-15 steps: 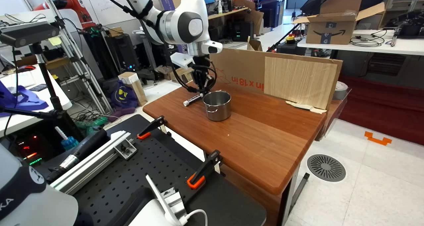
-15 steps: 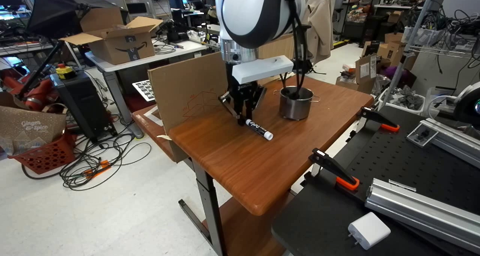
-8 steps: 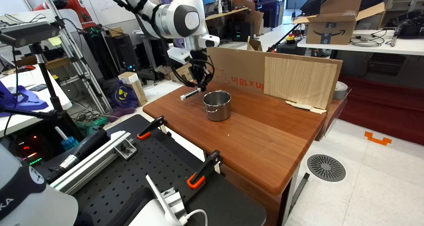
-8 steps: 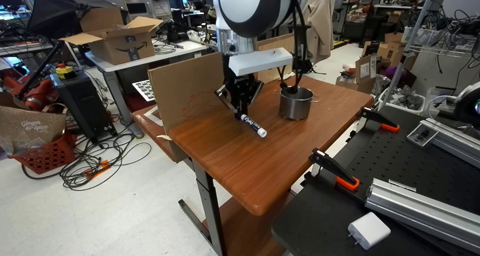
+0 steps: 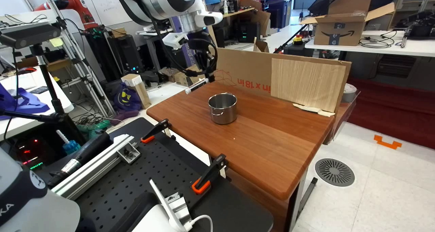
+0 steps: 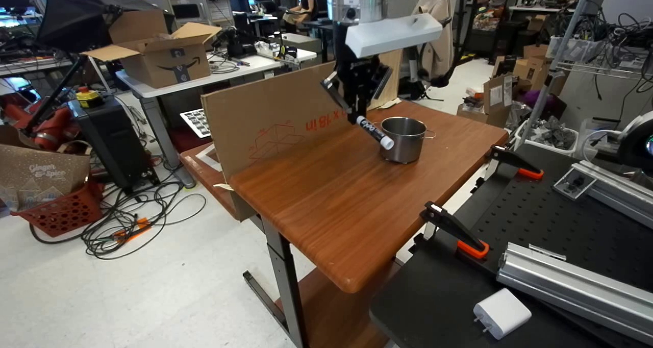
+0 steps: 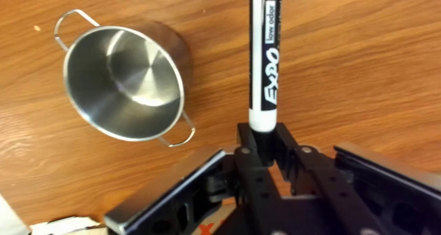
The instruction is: Put the marker in the pot
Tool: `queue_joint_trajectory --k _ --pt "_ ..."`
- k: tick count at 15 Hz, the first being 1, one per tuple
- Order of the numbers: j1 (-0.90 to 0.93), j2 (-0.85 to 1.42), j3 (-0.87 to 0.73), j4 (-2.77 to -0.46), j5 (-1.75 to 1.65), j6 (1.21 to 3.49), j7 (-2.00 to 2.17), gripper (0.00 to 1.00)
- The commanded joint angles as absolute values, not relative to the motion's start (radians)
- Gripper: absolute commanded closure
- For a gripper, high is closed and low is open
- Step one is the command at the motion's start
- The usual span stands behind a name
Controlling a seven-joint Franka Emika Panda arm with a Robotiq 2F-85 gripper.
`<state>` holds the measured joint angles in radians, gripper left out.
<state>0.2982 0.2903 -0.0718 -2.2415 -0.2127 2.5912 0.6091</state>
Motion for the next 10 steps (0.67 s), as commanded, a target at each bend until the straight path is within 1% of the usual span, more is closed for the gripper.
queue_joint_trajectory --k 1,4,8,9,10 --pt "0.307 0.165 -0.141 -2.348 -0.41 2.657 0.789 0.95" --pt "0.259 0.101 -0.161 -2.366 -0.603 2.669 0.983 0.95" --pt "0.183 0.086 -0.129 -2.366 -0.762 2.68 1.212 0.95" --pt "0.173 0.091 -0.124 -2.365 -0.793 2.683 1.264 0.95" --pt "0.214 0.106 -0.171 -2.365 -0.818 2.701 1.318 0.95"
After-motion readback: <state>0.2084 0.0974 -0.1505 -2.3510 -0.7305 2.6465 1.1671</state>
